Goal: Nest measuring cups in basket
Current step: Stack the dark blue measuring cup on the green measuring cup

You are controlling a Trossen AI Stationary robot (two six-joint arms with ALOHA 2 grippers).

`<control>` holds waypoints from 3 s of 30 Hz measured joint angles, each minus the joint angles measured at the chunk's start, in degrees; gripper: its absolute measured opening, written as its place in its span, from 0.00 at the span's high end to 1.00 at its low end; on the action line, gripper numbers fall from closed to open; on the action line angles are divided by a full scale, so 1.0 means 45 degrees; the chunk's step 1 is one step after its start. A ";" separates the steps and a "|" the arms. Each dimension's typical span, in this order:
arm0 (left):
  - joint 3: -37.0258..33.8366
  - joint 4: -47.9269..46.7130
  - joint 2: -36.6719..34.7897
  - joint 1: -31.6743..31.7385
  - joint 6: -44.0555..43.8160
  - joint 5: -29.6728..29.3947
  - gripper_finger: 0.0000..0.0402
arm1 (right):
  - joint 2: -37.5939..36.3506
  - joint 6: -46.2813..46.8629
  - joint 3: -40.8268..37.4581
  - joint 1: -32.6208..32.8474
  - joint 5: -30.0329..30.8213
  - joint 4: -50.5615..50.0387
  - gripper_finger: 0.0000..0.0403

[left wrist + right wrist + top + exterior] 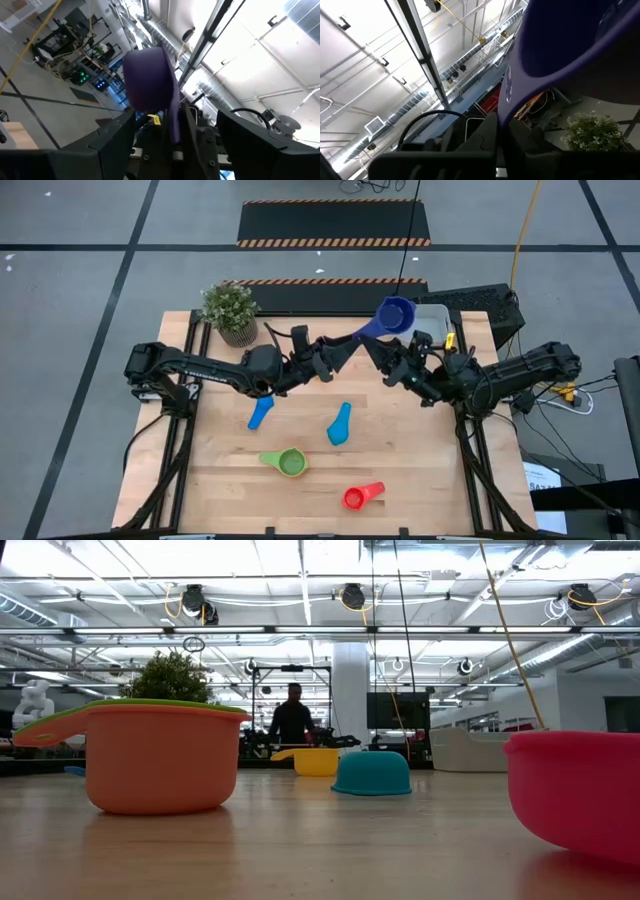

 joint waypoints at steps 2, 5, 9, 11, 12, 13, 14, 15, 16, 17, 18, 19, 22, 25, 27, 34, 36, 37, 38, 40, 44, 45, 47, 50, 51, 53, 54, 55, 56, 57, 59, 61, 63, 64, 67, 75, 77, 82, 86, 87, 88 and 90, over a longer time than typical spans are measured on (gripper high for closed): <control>0.0000 -0.0023 0.0000 0.0000 -0.0098 0.0138 0.30 | 0.0000 -0.0013 0.0002 0.0002 0.0009 0.0002 1.00; 0.0000 -0.0095 0.0000 -0.0005 -0.0167 0.0240 0.35 | 0.0000 -0.0063 0.0002 0.0003 0.0037 -0.0002 1.00; 0.0000 -0.0182 0.0000 0.0000 -0.0186 0.0266 0.48 | -0.0005 -0.0091 -0.0002 -0.0002 0.0063 -0.0161 1.00; 0.0000 -0.0197 0.0000 0.0000 -0.0178 0.0266 0.55 | -0.0002 -0.0063 -0.0002 0.0003 0.0070 -0.0387 1.00; 0.0000 -0.0207 0.0000 0.0000 -0.0179 0.0257 0.58 | 0.0000 -0.0047 -0.0002 0.0003 0.0067 -0.0434 1.00; 0.0000 -0.0207 0.0000 0.0000 -0.0178 0.0257 0.61 | 0.0000 -0.0043 -0.0002 0.0003 0.0065 -0.0429 1.00; 0.0000 -0.0206 0.0000 0.0000 -0.0160 0.0258 0.64 | -0.0005 -0.0040 -0.0002 0.0003 0.0081 -0.0429 1.00; 0.0000 -0.0203 0.0000 0.0000 -0.0149 0.0256 0.67 | -0.0005 -0.0039 -0.0002 0.0003 0.0079 -0.0413 1.00; 0.0000 -0.0210 0.0000 0.0000 -0.0149 0.0238 0.69 | -0.0005 -0.0036 -0.0002 0.0003 0.0079 -0.0406 1.00; 0.0000 -0.0212 0.0000 0.0000 -0.0149 0.0222 0.70 | -0.0005 -0.0040 -0.0002 0.0003 0.0089 -0.0409 1.00; 0.0000 -0.0232 0.0000 0.0000 -0.0144 0.0218 0.71 | -0.0005 -0.0038 -0.0002 0.0003 0.0094 -0.0409 1.00; 0.0000 -0.0236 0.0000 0.0000 -0.0144 0.0218 0.72 | -0.0005 -0.0036 -0.0002 0.0003 0.0094 -0.0410 1.00; 0.0000 -0.0280 0.0000 -0.0001 -0.0132 0.0194 0.73 | -0.0005 -0.0036 -0.0002 0.0003 0.0104 -0.0414 1.00; 0.0000 -0.0285 0.0000 0.0000 -0.0068 0.0146 0.73 | -0.0005 -0.0036 -0.0002 0.0003 0.0104 -0.0420 1.00; 0.0000 -0.0280 0.0000 0.0000 0.0052 0.0072 0.73 | -0.0005 -0.0036 -0.0002 0.0003 0.0104 -0.0434 1.00; 0.0000 -0.0275 0.0000 0.0024 0.0042 0.0062 0.73 | -0.0005 -0.0034 -0.0002 0.0003 0.0104 -0.0434 1.00; 0.0000 -0.0275 0.0000 0.0024 0.0046 0.0053 0.74 | -0.0005 -0.0031 -0.0002 0.0003 0.0104 -0.0434 1.00; -0.0005 -0.0275 0.0000 0.0024 0.0050 0.0053 0.75 | -0.0005 -0.0031 -0.0002 0.0003 0.0104 -0.0429 1.00; -0.0005 -0.0279 0.0000 0.0024 0.0050 0.0053 0.77 | -0.0005 -0.0031 -0.0002 0.0003 0.0102 -0.0424 1.00; -0.0005 -0.0275 0.0000 0.0024 0.0066 0.0053 0.82 | -0.0005 -0.0024 -0.0002 0.0003 0.0104 -0.0408 1.00; -0.0005 -0.0241 0.0000 0.0024 0.0150 0.0087 0.94 | -0.0010 0.0054 -0.0002 0.0008 0.0090 -0.0348 1.00; -0.0005 -0.0230 0.0000 0.0023 0.0213 0.0148 0.96 | -0.0015 0.0061 -0.0002 0.0008 0.0089 -0.0336 1.00; -0.0005 -0.0222 0.0000 0.0019 0.0302 0.0223 0.98 | -0.0019 0.0030 -0.0002 0.0008 0.0089 -0.0310 1.00; -0.0005 -0.0222 0.0000 0.0018 0.0338 0.0251 0.96 | -0.0018 -0.0089 -0.0002 0.0008 0.0100 -0.0324 0.98; -0.0005 -0.0224 0.0000 0.0012 0.0342 0.0246 0.96 | -0.0015 -0.0143 -0.0002 0.0008 0.0104 -0.0342 0.96; -0.0005 -0.0222 -0.0005 0.0015 0.0361 0.0237 0.98 | -0.0065 -0.0216 -0.0002 0.0008 0.0110 -0.0414 0.92; -0.0005 -0.0222 -0.0005 0.0015 0.0361 0.0237 0.98 | -0.0091 -0.0227 -0.0006 0.0008 0.0108 -0.0461 0.89; -0.0005 -0.0213 -0.0005 0.0019 0.0361 0.0224 0.98 | -0.0100 -0.0212 -0.0012 0.0008 0.0111 -0.0463 0.86; -0.0005 -0.0217 -0.0009 0.0024 0.0356 0.0184 0.98 | -0.0150 -0.0172 -0.0016 0.0008 0.0100 -0.0508 0.83; -0.0005 -0.0231 -0.0010 0.0024 0.0349 0.0181 0.98 | -0.0235 -0.0162 -0.0021 0.0008 0.0052 -0.0579 0.80; -0.0005 -0.0233 -0.0010 -0.0014 0.0351 0.0184 0.98 | -0.0412 -0.0127 -0.0021 0.0003 0.0047 -0.0671 0.74; -0.0005 -0.0120 -0.0027 -0.0063 0.0382 0.0189 0.98 | -0.0688 -0.0118 -0.0021 0.0033 0.0030 -0.0972 0.68; -0.0005 -0.0202 -0.0149 -0.0128 0.0385 0.0191 0.98 | -0.1013 -0.0095 -0.0021 0.0074 0.0016 -0.1415 0.63; -0.0005 -0.0206 -0.0196 -0.0159 0.0411 0.0180 0.98 | -0.1205 -0.0074 -0.0021 0.0083 0.0000 -0.1645 0.62; -0.0005 -0.0229 -0.0271 -0.0181 0.0554 0.0193 0.98 | -0.1733 -0.0086 -0.0021 0.0169 -0.0013 -0.2425 0.57; -0.0019 -0.1264 -0.0922 -0.0366 0.0626 0.0518 0.98 | -0.3053 -0.0196 -0.0026 0.0720 0.0028 -0.4623 0.55; -0.0016 -0.1765 -0.1181 -0.0475 0.0736 0.0538 0.98 | -0.3326 -0.0392 -0.0026 0.0941 0.0031 -0.5107 0.55; -0.0021 -0.2957 -0.1871 -0.0768 0.0951 0.0555 0.98 | -0.3882 -0.0876 -0.0022 0.1479 0.0060 -0.5914 0.55; -0.0010 -0.3707 -0.2434 -0.1164 0.1182 0.0563 0.98 | -0.4260 -0.1134 -0.0021 0.1772 0.0060 -0.6737 0.55; -0.0025 -0.4146 -0.2667 -0.1370 0.1273 0.0575 0.98 | -0.4351 -0.1179 -0.0021 0.1810 0.0055 -0.6925 0.55; -0.0028 -0.4248 -0.2755 -0.1526 0.1294 0.0549 0.98 | -0.4476 -0.1243 -0.0021 0.1849 0.0057 -0.7134 0.55; 0.0000 -0.4375 -0.2919 -0.1778 0.1333 0.0558 0.98 | -0.4735 -0.1395 -0.0021 0.1944 0.0060 -0.7432 0.55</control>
